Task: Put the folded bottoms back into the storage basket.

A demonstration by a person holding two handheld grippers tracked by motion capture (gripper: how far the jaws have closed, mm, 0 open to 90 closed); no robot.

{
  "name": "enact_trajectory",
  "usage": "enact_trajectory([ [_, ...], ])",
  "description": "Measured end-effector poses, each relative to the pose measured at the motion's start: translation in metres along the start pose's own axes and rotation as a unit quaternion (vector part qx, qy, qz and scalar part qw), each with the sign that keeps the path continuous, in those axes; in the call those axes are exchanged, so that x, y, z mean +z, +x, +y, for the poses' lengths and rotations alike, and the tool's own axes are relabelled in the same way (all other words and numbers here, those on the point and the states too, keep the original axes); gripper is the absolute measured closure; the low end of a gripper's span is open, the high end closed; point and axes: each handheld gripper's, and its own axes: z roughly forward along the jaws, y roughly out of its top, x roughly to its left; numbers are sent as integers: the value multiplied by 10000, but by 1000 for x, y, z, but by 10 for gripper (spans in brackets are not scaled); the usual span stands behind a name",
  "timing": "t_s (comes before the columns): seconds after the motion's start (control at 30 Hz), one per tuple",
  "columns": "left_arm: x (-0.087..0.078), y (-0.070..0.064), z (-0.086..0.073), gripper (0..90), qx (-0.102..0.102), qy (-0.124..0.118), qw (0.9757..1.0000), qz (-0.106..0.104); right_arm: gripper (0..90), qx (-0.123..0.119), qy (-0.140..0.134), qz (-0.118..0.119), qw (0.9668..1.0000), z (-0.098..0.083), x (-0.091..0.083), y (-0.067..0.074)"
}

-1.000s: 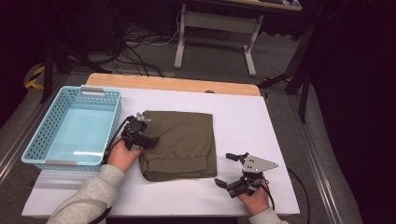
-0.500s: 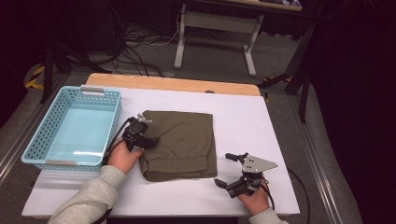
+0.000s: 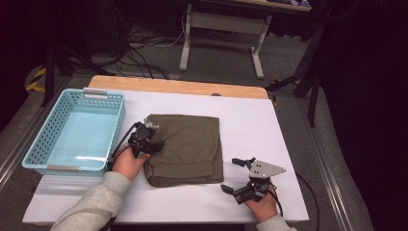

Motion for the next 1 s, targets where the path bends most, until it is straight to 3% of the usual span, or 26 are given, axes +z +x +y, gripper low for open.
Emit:
enact_trajectory([
  [0.37, 0, -9, 1, 767, 100, -19, 9999, 14, 9, -3, 2, 2, 10000, 0, 0, 0],
  [0.77, -3, -5, 1, 800, -63, -164, 9998, -106, 9, -6, -2, 7, 10000, 0, 0, 0],
  [1.0, -18, -3, 7, 806, -191, -556, 9979, -268, 9, -1, -9, 9, 10000, 0, 0, 0],
])
